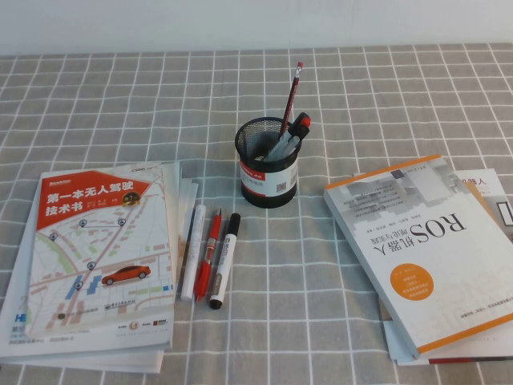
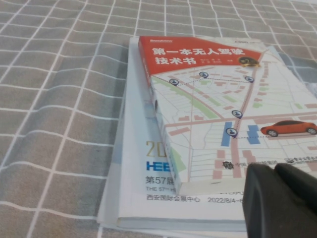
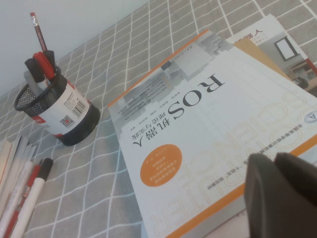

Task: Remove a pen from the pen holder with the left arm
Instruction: 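Take a marker out of the pen holder and lay it on the table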

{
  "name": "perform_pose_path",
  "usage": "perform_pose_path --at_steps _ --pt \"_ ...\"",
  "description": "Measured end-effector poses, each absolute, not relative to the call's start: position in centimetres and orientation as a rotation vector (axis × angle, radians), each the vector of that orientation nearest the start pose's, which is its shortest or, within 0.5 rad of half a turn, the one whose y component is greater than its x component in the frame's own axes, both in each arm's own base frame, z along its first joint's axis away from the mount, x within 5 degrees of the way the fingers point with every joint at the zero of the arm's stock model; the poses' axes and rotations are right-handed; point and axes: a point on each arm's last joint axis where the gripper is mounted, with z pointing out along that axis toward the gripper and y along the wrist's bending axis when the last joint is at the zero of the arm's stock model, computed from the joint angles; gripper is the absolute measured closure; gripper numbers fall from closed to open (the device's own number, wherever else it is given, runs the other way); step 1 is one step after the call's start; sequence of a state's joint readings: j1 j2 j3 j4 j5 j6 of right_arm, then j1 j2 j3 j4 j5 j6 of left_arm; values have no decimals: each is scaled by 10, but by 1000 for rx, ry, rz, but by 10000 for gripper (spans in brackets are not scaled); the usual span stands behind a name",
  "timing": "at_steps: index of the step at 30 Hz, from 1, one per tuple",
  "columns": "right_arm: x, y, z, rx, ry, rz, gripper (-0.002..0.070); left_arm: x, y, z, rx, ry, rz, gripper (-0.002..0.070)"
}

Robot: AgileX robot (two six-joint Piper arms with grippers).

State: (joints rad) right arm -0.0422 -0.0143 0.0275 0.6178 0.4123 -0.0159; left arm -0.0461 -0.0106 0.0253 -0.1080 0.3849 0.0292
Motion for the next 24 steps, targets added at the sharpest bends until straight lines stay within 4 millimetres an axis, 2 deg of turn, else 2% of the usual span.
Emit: perform_pose_path --at_steps 19,24 --pt "52 19 174 394 1829 576 689 52 -5 171 24 1883 -86 678" --pt "52 19 174 394 1829 576 689 54 -8 180 -117 1775 -255 677"
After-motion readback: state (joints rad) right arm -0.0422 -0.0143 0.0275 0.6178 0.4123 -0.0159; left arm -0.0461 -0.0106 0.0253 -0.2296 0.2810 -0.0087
